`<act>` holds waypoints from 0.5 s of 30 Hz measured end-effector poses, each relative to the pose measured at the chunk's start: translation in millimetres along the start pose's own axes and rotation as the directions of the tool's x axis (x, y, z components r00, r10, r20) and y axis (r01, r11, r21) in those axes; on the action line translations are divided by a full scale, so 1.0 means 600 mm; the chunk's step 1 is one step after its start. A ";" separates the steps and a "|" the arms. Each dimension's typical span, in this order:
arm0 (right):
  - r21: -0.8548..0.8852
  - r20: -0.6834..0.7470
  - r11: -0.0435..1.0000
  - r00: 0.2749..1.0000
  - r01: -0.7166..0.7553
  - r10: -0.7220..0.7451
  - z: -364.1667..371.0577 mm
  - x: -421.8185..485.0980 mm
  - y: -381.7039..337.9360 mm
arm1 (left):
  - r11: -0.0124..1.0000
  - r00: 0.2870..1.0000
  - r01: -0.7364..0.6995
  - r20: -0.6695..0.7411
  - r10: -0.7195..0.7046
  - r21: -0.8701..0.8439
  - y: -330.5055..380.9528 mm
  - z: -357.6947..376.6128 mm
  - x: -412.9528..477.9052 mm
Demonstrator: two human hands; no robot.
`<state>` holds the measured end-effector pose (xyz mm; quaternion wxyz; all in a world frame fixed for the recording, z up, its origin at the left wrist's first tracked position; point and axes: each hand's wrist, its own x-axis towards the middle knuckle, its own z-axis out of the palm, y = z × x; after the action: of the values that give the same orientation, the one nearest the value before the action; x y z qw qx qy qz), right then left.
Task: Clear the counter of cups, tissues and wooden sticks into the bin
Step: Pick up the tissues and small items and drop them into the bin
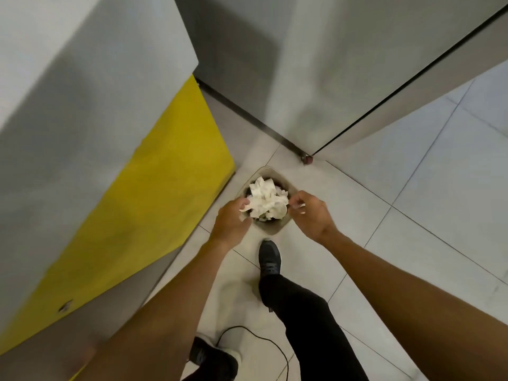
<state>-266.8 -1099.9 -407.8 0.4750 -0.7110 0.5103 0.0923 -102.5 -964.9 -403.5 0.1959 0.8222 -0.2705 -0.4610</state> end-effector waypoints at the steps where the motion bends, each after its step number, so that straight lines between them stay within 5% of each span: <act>1: 0.001 0.007 1.000 1.000 0.012 -0.012 -0.004 -0.006 -0.005 | 1.000 1.000 -0.005 0.006 0.005 0.012 0.003 -0.006 -0.010; 15: 0.076 -0.086 0.972 0.973 0.221 -0.214 -0.027 -0.208 -0.154 | 0.962 0.959 -0.269 -0.104 0.263 -0.046 0.060 -0.143 -0.234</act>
<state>-254.7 -1030.2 -268.6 0.4922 -0.7447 0.4507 -0.0095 -98.0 -898.8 -248.2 0.2936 0.7934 -0.3548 -0.3980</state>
